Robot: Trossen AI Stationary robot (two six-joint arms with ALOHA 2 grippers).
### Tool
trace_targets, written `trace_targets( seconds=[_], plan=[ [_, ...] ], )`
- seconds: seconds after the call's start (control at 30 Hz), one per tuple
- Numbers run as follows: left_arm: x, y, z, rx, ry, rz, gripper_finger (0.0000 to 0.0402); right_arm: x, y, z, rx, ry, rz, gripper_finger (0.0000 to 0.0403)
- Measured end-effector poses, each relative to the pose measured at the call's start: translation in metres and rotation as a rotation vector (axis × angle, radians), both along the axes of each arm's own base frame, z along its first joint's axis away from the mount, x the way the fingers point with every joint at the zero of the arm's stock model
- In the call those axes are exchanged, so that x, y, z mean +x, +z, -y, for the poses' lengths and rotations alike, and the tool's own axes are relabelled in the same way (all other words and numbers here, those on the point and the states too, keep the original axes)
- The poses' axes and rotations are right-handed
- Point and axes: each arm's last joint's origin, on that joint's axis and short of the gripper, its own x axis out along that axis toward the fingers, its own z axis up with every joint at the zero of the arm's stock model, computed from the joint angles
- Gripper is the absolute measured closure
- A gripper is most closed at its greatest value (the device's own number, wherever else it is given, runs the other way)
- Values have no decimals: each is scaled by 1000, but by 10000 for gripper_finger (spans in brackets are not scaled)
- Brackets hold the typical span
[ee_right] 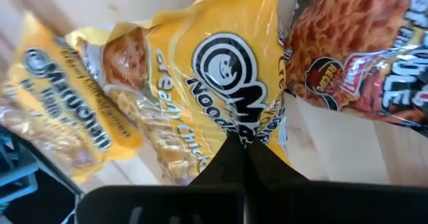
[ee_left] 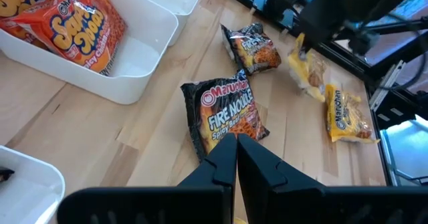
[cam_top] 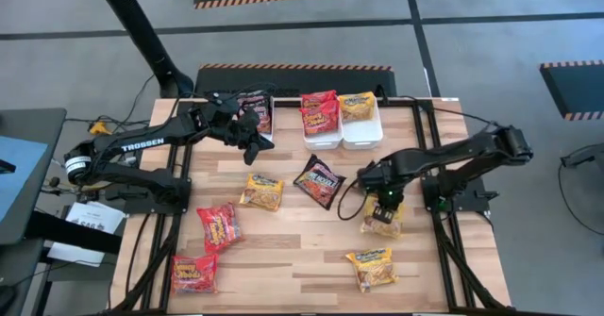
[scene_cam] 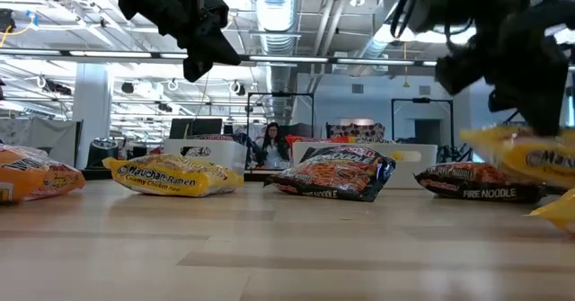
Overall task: Sort Maruchan noodles
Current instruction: Put the yellow noodle pack into the right white bin
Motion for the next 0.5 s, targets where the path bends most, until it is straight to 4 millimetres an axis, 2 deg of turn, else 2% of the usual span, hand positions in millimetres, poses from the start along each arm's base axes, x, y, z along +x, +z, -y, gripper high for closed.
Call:
trace_targets(
  seconds=[0.23, 0.5],
  plan=[
    [0, 0, 0, -7, 4, 0, 401, -3, 35, 0, -110, -27, 111, 400],
    [0, 0, -1, -37, 54, -4, 401, 1, 78, 24, -335, -60, 247, 402]
  ],
)
